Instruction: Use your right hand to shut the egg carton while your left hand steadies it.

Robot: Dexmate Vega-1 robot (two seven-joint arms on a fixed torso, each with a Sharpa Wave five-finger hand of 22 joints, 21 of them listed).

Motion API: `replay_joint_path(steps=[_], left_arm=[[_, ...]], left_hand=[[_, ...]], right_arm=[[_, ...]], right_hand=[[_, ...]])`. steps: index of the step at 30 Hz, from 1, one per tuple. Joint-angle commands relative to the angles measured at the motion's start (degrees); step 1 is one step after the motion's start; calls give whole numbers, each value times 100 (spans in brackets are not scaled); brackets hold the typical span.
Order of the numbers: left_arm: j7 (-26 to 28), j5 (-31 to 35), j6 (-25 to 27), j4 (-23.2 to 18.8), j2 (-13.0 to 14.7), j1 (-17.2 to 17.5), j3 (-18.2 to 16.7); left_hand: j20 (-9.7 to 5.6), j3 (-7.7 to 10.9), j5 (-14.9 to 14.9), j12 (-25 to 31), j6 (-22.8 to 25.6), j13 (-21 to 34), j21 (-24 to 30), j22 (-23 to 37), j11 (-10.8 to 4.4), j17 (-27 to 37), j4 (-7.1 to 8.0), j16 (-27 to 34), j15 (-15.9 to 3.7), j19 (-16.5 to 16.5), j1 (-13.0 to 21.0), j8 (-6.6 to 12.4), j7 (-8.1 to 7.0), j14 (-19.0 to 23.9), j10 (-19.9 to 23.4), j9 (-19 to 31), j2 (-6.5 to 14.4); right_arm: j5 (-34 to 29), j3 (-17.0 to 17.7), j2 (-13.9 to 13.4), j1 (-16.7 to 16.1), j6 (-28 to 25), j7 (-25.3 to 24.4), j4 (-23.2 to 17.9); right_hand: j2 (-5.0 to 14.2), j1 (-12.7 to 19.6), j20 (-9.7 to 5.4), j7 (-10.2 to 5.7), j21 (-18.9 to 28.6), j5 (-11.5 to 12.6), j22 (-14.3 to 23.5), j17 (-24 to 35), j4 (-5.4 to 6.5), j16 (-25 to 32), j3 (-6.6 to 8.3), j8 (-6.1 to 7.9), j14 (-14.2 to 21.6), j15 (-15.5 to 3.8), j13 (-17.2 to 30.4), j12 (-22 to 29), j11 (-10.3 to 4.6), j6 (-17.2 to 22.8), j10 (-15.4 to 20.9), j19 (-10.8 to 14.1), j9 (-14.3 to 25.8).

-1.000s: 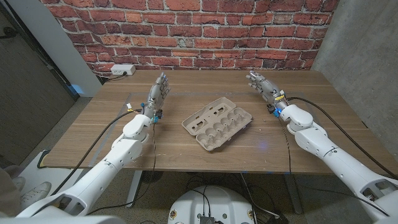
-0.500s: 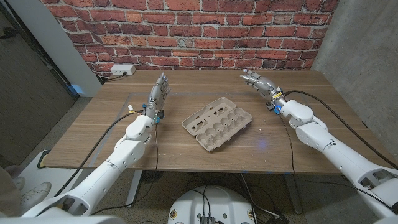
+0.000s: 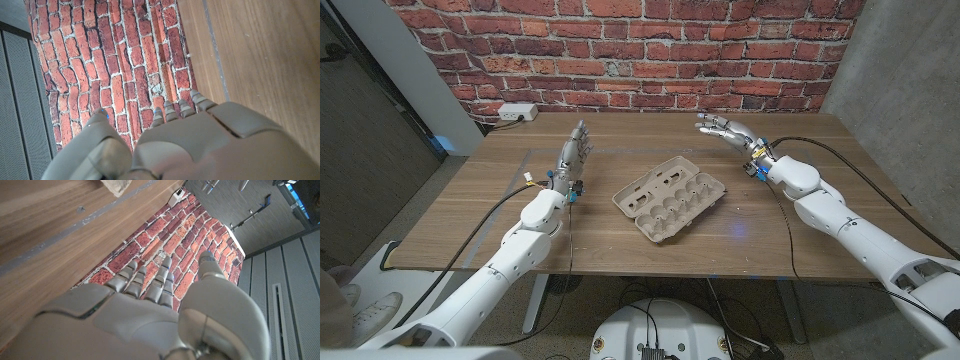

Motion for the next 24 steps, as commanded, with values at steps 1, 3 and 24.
replay_joint_path(steps=[1, 3, 24], left_arm=[[86, 37, -35, -224, 99, 155, -89], [80, 25, -15, -279, 136, 201, -103], [171, 1, 113, -430, 201, 312, -152]], left_hand=[[-53, -18, 24, 7, 8, 30, 42, 14, 1, 12, 4, 3, -184, 9, 41, 0, -40, -2, 26, 8, 10], [-52, -19, 24, 7, 8, 30, 40, 14, -1, 12, 4, 2, -185, 5, 41, 1, -47, -5, 26, 8, 11], [-71, -40, 25, -12, 35, 31, 36, 14, 13, 13, 6, -9, -178, -6, 39, 9, -35, -38, -16, 8, 13]], right_arm=[[-1002, -208, -143, 158, 213, -369, -180], [-1238, -252, -179, 187, 201, -481, -245], [-2845, -734, -250, 761, 226, -942, -209]], right_hand=[[-6, 123, -130, 0, 40, 4, 7, 3, 1, 38, 58, 26, 83, -627, 15, 40, -20, 72, 109, 48, 33], [2, 151, -137, 3, 40, 6, 7, 3, 0, 36, 67, 17, 86, -641, 16, 47, -24, 62, 132, 50, 33], [118, 558, -233, -59, 51, 18, 11, 28, 56, 59, 120, -248, 229, -833, 127, 41, -56, -637, 78, 140, 47]])
